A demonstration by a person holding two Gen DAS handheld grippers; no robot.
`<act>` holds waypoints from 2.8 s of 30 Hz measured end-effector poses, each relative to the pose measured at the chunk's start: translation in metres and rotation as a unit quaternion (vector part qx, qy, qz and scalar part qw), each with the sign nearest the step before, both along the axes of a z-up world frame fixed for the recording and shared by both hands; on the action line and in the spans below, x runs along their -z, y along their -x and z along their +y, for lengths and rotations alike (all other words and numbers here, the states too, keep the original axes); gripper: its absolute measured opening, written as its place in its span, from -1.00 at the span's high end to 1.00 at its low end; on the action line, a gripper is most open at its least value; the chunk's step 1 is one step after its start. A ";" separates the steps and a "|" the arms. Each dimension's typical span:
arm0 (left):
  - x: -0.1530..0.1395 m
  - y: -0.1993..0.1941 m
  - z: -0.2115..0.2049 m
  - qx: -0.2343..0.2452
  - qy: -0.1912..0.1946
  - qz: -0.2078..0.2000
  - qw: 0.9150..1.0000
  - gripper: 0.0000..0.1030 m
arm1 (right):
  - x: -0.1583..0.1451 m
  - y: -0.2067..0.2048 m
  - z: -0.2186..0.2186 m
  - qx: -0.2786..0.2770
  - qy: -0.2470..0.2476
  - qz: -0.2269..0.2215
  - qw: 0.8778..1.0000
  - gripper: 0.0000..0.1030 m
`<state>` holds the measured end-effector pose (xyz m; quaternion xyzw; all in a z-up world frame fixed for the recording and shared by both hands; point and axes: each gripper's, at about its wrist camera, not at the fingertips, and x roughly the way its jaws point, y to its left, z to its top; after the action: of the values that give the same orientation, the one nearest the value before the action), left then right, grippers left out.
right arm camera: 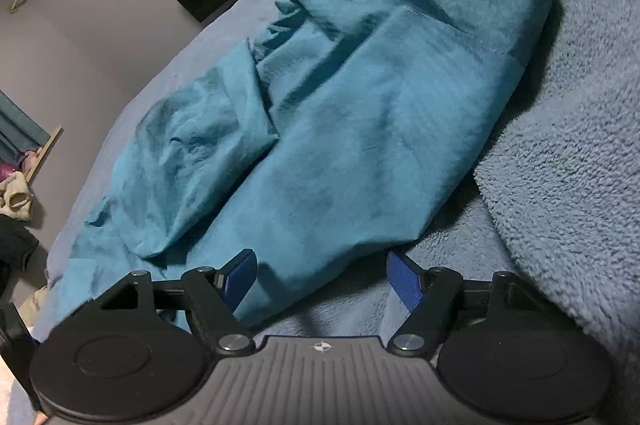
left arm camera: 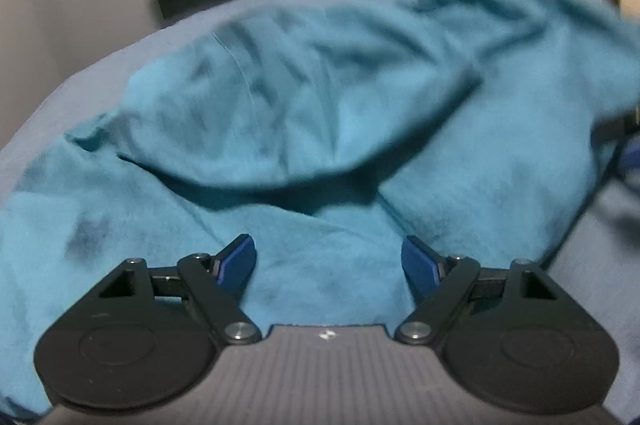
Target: Fold large clothes
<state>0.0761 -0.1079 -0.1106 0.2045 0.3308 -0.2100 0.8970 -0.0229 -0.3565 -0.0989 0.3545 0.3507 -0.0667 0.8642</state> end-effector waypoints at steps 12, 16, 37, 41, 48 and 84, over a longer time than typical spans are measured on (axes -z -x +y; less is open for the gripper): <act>0.002 0.004 0.003 0.001 0.010 -0.007 1.000 -0.58 | 0.016 0.003 -0.030 0.081 -0.049 -0.043 0.995 -0.50; 0.002 0.004 0.004 0.001 0.012 -0.005 1.000 -0.58 | 0.021 -0.014 -0.041 0.101 -0.057 -0.053 0.992 -0.55; -0.049 -0.025 -0.036 -0.059 0.057 -0.136 0.987 -0.55 | -0.036 -0.023 -0.065 0.084 0.064 -0.180 0.978 0.67; -0.017 -0.050 -0.054 -0.051 0.024 -0.069 0.996 -0.53 | -0.048 -0.019 -0.059 0.065 0.090 -0.191 0.975 0.68; -0.003 -0.035 -0.065 -0.005 -0.033 -0.080 0.996 -0.53 | -0.076 -0.019 -0.030 0.037 0.157 -0.197 0.967 0.68; -0.095 -0.013 0.233 -0.280 0.286 -0.035 0.916 -0.45 | -0.161 0.028 0.352 -0.332 0.520 -0.280 0.735 0.71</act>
<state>0.0896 0.1252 -0.0153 -0.1542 0.2684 -0.0279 0.9505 -0.0505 -0.0049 0.0619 -0.2867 0.0986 0.1544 0.9403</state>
